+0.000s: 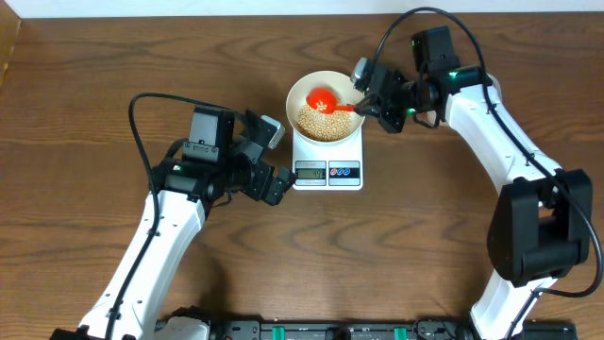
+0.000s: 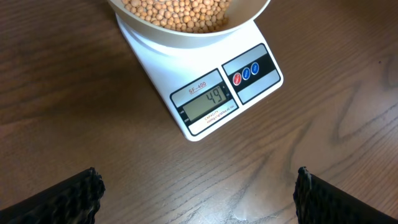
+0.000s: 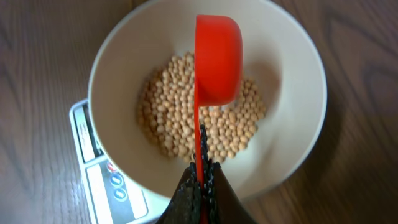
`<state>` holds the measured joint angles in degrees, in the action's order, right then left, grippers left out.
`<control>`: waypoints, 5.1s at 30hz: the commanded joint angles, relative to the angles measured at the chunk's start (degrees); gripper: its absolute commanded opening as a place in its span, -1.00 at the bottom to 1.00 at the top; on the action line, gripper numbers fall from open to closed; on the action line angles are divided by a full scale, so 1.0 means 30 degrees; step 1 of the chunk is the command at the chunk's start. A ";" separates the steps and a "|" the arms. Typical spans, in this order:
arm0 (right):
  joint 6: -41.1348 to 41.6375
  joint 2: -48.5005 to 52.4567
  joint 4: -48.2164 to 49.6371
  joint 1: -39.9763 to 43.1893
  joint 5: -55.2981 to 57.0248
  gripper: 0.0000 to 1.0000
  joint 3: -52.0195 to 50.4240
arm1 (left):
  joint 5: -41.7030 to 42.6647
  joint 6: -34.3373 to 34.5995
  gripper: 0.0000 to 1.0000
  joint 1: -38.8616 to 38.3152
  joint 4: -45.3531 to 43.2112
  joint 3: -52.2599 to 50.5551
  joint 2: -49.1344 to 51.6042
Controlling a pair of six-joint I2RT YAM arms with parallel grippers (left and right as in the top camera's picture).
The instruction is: Scoop item into bowl and weigh 50g on scale
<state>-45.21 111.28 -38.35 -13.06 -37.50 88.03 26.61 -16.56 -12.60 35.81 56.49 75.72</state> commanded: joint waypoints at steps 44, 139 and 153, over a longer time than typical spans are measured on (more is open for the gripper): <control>0.4131 -0.0102 0.1290 0.2368 -0.6186 -0.98 0.0408 | -0.0109 -0.0117 0.99 -0.0007 0.0051 -0.0007 0.0051; 0.5064 -0.4648 0.0933 0.3665 -0.0903 -0.98 0.0372 | -0.0102 -0.0117 0.99 -0.0007 0.0051 -0.0007 0.0051; 0.3249 -0.3169 -0.0663 0.0066 0.0102 -0.98 0.0364 | -0.0109 -0.0117 0.99 -0.0007 0.0051 -0.0007 0.0051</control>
<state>-32.86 99.98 -39.53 -12.36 -36.62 88.51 26.61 -16.56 -12.60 35.81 56.49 75.72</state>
